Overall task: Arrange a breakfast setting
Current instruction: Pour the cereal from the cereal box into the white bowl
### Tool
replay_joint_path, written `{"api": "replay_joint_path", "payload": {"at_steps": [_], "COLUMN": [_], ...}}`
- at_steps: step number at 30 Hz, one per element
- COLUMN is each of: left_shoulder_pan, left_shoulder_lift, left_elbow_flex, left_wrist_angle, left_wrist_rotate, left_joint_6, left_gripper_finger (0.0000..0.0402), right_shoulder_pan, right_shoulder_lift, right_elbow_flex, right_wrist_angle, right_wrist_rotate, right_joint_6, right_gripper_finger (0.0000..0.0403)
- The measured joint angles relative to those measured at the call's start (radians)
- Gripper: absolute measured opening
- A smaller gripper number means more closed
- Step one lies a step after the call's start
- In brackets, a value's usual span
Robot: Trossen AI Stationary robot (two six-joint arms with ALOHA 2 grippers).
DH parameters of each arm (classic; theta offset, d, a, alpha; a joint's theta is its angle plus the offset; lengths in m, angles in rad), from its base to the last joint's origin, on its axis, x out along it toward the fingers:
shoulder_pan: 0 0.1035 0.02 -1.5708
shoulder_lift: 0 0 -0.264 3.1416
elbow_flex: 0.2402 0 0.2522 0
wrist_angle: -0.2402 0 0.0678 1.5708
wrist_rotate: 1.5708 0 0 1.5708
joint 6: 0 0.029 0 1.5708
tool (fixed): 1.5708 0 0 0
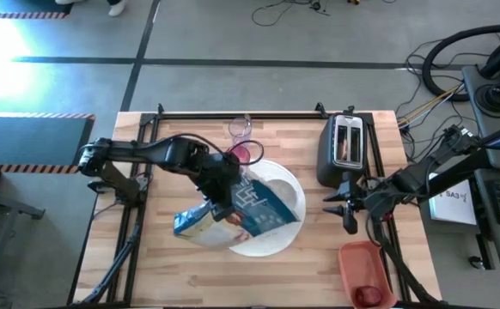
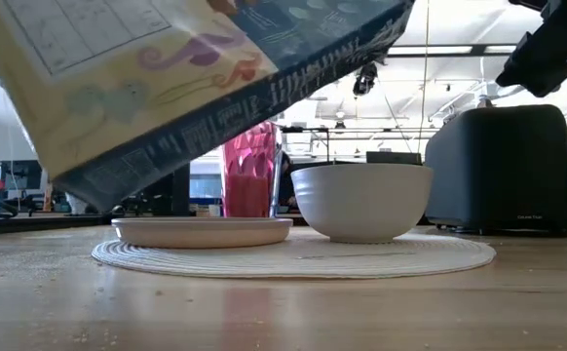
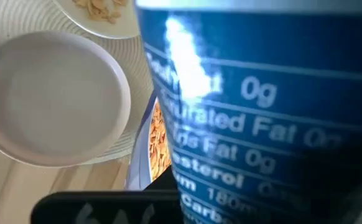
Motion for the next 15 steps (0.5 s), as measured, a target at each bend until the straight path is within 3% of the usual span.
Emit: {"api": "replay_joint_path", "payload": {"at_steps": [15], "left_shoulder_pan": [0.079], "left_shoulder_lift": [0.025], "left_elbow_flex": [0.143], "left_wrist_angle": [-0.128], "left_wrist_rotate": [0.083], "left_joint_6": [-0.173], "left_gripper_finger": [0.0000], "right_shoulder_pan": [0.000], "right_shoulder_lift": [0.012], "right_elbow_flex": [-0.001], "right_wrist_angle": [0.000], "right_wrist_rotate": [0.000], "right_joint_6": [0.000], "right_gripper_finger": [0.0137]}}
